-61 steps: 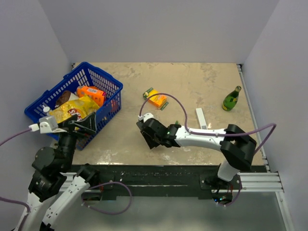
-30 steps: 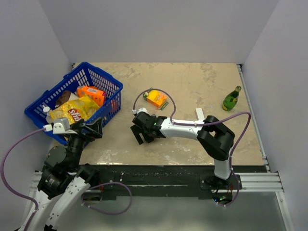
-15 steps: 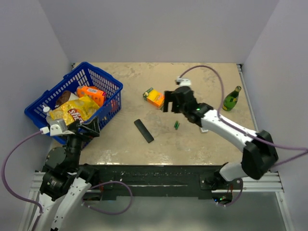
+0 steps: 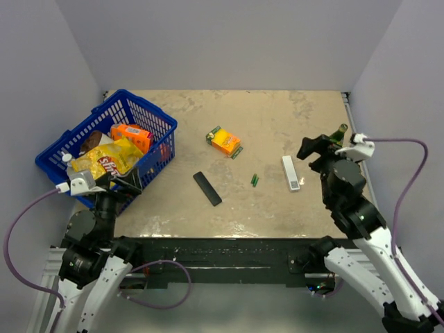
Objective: Load the batteries into the remote control
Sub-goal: Reset both arms
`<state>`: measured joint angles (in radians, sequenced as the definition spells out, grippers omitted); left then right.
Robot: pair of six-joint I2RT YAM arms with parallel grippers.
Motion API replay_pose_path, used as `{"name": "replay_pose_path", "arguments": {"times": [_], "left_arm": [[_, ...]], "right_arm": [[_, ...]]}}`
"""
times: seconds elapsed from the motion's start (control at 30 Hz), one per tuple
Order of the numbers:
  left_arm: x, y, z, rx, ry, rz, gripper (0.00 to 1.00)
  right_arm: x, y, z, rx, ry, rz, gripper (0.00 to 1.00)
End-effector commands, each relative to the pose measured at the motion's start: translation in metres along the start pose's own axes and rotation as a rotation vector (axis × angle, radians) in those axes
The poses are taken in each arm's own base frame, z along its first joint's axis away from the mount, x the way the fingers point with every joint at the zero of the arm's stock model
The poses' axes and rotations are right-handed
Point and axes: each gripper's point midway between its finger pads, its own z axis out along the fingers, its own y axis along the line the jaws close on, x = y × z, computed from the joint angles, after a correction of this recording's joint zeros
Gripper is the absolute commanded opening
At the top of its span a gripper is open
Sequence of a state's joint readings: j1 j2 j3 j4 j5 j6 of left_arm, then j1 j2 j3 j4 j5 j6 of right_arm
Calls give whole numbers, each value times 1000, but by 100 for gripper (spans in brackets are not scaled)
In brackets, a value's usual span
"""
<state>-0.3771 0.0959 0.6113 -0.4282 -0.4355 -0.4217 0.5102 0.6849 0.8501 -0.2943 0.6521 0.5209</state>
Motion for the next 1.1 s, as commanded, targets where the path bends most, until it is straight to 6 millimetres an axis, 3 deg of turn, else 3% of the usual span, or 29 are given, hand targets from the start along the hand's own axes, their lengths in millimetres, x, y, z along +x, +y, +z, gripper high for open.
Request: {"name": "replay_pose_path", "arguments": {"times": [0.0,0.23,0.5,0.9,1.07], "left_arm": [[-33,2,-4,-26,-85,21,100],[-52,4,-7,-50,-136,32,100],[-37,5,-2,-47,-111,32,100],[-32,8,-1,-42,-110,76,100],[-34,10,1,-57,-119,90,100]], "right_arm": [[-13,-26,-20,35,-75,-5,98],[-33,-40,-54,-52,-158,-41,98],[-58,-58,-87,-87,-249,-76,98],[-51,-76,-96,-85,-310,-58,96],[-49,-74,-95,-92,-298,-67,96]]}}
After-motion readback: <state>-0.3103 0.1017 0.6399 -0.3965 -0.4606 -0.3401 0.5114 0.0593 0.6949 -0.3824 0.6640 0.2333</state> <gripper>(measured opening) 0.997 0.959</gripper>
